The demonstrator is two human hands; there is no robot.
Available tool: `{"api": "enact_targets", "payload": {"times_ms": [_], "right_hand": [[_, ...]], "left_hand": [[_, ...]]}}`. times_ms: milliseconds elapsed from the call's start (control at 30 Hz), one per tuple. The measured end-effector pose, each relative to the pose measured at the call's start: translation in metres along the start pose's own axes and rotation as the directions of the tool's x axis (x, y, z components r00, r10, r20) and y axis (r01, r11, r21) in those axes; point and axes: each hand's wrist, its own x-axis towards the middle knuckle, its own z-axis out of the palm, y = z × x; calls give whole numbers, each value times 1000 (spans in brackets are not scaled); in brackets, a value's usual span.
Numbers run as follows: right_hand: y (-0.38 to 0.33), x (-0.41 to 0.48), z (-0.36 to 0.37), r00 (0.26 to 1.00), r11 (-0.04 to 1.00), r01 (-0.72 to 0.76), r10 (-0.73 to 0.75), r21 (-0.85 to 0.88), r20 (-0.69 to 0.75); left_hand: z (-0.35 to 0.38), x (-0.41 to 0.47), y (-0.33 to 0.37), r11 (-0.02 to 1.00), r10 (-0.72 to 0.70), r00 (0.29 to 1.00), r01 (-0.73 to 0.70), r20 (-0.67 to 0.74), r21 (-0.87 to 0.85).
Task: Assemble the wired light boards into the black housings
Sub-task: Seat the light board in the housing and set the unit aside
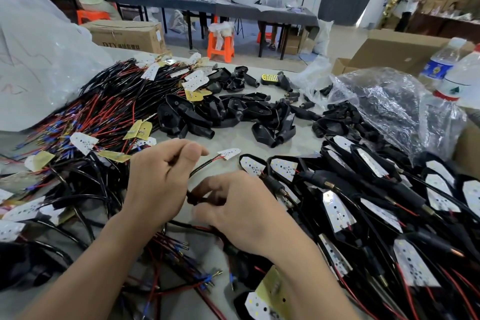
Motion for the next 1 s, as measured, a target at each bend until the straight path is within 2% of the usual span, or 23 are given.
{"api": "enact_targets", "payload": {"times_ms": [67,167,267,333,400,467,500,567,633,700,767,833,900,933,1000], "right_hand": [[1,-1,0,1000,999,8,-7,-43,10],[3,-1,-8,999,997,-1,5,-79,46],[6,-5,-23,991,999,-38,41,-25,130],[8,-6,-28,991,998,-55,59,-32,123],[13,-4,-32,994,996,-85,85,5,-61],[18,0,-36,945,978,-81,136,193,-296],[18,1,-37,919,949,-59,173,309,-354],[16,3,-38,926,882,-21,195,471,-323],[14,3,-32,972,860,-28,143,509,-188],[12,3,-23,992,894,-70,107,443,-59],[12,3,-18,994,942,-107,110,319,10],[12,4,-15,993,981,-119,117,156,26],[13,5,-14,994,994,-107,108,34,-19],[14,5,-14,993,995,-99,100,13,-69],[13,4,-19,976,996,-88,92,30,-199]], "left_hand": [[2,0,-4,994,-76,997,74,-14,-77],[-1,2,-10,989,-143,989,142,-47,-40],[-6,6,-14,991,-131,981,135,-140,23],[-8,8,-17,987,-81,980,104,-183,122],[-11,10,-16,976,39,978,6,-202,219],[-14,11,-15,972,108,976,-63,-188,228],[-13,11,-16,980,97,980,-64,-173,189],[-7,9,-12,996,-37,994,45,-100,78],[4,9,-10,956,-264,964,267,43,-123],[10,13,-7,791,-422,886,462,191,-401],[11,19,-11,665,-491,834,545,251,-511],[9,23,-19,611,-523,807,579,274,-540],[6,24,-24,556,-566,779,603,270,-572],[5,24,-26,558,-578,773,608,262,-564],[4,22,-27,625,-568,785,606,247,-492]]}}
